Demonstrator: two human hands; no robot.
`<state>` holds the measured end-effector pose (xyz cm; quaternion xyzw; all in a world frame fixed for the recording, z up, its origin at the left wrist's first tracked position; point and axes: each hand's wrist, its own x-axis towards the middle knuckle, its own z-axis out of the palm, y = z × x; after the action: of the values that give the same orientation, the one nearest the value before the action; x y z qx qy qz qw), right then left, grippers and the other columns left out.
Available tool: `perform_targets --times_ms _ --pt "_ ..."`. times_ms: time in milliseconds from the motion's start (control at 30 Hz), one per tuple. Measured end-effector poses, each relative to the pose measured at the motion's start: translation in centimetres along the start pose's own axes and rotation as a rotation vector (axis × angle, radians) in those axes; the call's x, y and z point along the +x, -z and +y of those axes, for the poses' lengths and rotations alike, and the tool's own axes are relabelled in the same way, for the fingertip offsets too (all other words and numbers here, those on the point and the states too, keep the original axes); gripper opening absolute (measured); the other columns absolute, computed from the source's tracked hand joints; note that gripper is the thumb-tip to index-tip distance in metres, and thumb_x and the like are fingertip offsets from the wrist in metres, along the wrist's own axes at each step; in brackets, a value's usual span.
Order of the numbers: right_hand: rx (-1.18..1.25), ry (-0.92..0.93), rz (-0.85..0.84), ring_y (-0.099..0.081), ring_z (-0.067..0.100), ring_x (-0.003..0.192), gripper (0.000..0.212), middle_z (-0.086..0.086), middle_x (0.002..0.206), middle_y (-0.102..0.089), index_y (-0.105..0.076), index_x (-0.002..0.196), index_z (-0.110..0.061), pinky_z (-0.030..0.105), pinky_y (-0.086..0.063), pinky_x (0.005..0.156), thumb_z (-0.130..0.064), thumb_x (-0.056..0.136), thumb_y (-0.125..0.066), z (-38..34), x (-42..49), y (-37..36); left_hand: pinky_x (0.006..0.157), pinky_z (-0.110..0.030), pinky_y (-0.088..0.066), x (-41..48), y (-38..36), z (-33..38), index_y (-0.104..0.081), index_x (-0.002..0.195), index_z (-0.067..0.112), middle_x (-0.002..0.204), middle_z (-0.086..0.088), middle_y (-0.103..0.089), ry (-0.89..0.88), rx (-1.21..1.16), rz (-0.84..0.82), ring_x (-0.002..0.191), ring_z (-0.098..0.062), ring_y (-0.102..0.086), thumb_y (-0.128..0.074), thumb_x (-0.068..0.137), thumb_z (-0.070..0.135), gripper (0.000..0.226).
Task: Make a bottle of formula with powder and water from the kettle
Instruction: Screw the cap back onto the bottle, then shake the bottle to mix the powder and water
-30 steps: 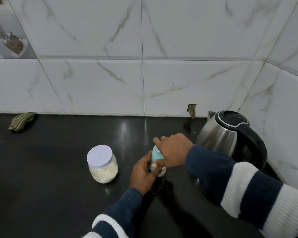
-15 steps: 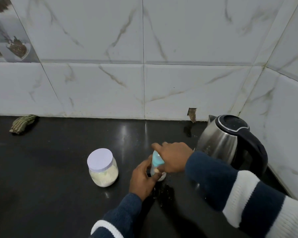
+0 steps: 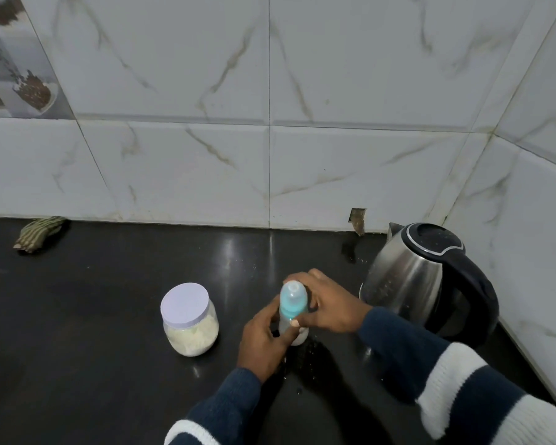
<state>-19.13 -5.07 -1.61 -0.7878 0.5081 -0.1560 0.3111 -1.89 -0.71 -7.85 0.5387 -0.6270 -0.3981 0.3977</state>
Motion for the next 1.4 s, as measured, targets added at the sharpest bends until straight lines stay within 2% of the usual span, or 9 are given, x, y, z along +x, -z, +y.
perform_targets --times_ms 167,333,433,533,700,1033,1167,1267,1400 --pt "0.385 -0.007 0.276 -0.064 0.018 0.102 0.054 -0.005 0.106 -0.070 -0.067 0.107 -0.037 0.040 -0.052 0.093 -0.037 0.057 -0.087 1.7 -1.2 -3.1 0.095 -0.029 -0.049 0.0 -0.5 -0.3 -0.050 0.132 0.042 0.114 0.026 -0.061 -0.008 0.035 0.001 0.112 0.000 -0.056 -0.071 0.072 0.049 0.064" --pt "0.412 -0.148 0.659 -0.051 0.010 0.085 0.053 -0.015 0.091 -0.065 -0.067 0.103 -0.035 0.012 -0.039 0.075 -0.030 0.054 -0.084 -0.5 -1.9 -6.7 0.095 -0.035 -0.051 -0.1 -0.6 -0.3 -0.053 0.132 0.040 0.120 0.022 -0.064 -0.011 0.042 0.021 0.112 0.000 -0.058 -0.066 0.070 0.049 0.064" --pt "0.337 -0.206 0.804 -0.051 0.012 0.092 0.051 -0.015 0.099 -0.063 -0.067 0.109 -0.026 0.016 -0.043 0.080 -0.032 0.061 -0.083 -1.6 -1.8 -8.5 0.097 -0.034 -0.050 0.0 -0.5 -0.1 -0.052 0.129 0.048 0.119 0.024 -0.065 -0.018 0.045 0.017 0.113 0.000 -0.058 -0.065 0.071 0.038 0.060" --pt "0.229 -0.151 0.764 -0.049 0.008 0.109 0.067 -0.023 0.119 -0.054 -0.054 0.131 -0.028 0.032 -0.046 0.095 -0.045 0.069 -0.071 -1.7 -2.5 -8.9 0.095 -0.025 -0.050 0.0 0.0 0.0 -0.051 0.113 0.067 0.112 0.034 -0.064 -0.024 0.013 -0.011 0.109 0.005 -0.060 -0.071 0.075 0.022 0.063" --pt "0.142 0.014 0.557 -0.041 -0.001 0.133 0.092 -0.017 0.149 -0.037 -0.011 0.151 -0.047 0.024 -0.039 0.107 -0.032 0.081 -0.069 -1.6 -3.5 -7.7 0.095 -0.027 -0.051 -0.1 0.2 0.1 -0.052 0.114 0.062 0.113 0.031 -0.065 -0.045 0.003 -0.063 0.108 0.004 -0.061 -0.071 0.071 0.019 0.064" --pt "-0.073 0.109 0.489 -0.060 0.012 0.109 0.087 -0.014 0.133 -0.052 -0.004 0.139 -0.068 0.027 -0.051 0.090 -0.042 0.081 -0.064 -1.4 -3.9 -5.9 0.102 -0.032 -0.047 -1.4 0.9 -1.5 -0.031 0.145 0.037 0.128 0.023 -0.054 -0.039 0.130 -0.022 0.121 -0.003 -0.052 -0.059 0.077 0.028 0.074" --pt "0.109 0.061 0.688 -0.058 0.006 0.111 0.087 -0.033 0.132 -0.042 -0.023 0.142 -0.056 0.025 -0.053 0.088 -0.035 0.075 -0.074 -1.5 -3.6 -4.8 0.099 -0.019 -0.040 -2.8 1.9 -2.1 -0.032 0.142 0.043 0.120 0.030 -0.051 -0.106 0.219 0.063 0.117 0.001 -0.048 -0.058 0.081 0.019 0.071" --pt "-0.071 0.134 0.515 -0.060 0.009 0.111 0.088 -0.020 0.135 -0.050 -0.015 0.141 -0.062 0.028 -0.053 0.090 -0.040 0.077 -0.071 -1.8 -3.8 -4.1 0.097 -0.003 -0.030 -3.4 2.1 -2.3 -0.035 0.140 0.041 0.124 0.029 -0.050 -0.148 0.263 0.058 0.117 0.006 -0.045 -0.056 0.080 0.015 0.068" --pt "0.063 0.059 0.625 -0.058 0.007 0.110 0.089 -0.021 0.128 -0.051 -0.019 0.138 -0.062 0.026 -0.051 0.093 -0.035 0.074 -0.074 -1.8 -3.8 -3.2 0.096 -0.012 -0.039 -3.1 2.5 -2.3 -0.041 0.138 0.042 0.124 0.027 -0.051 -0.197 0.295 0.080 0.118 0.002 -0.047 -0.055 0.080 0.017 0.065"
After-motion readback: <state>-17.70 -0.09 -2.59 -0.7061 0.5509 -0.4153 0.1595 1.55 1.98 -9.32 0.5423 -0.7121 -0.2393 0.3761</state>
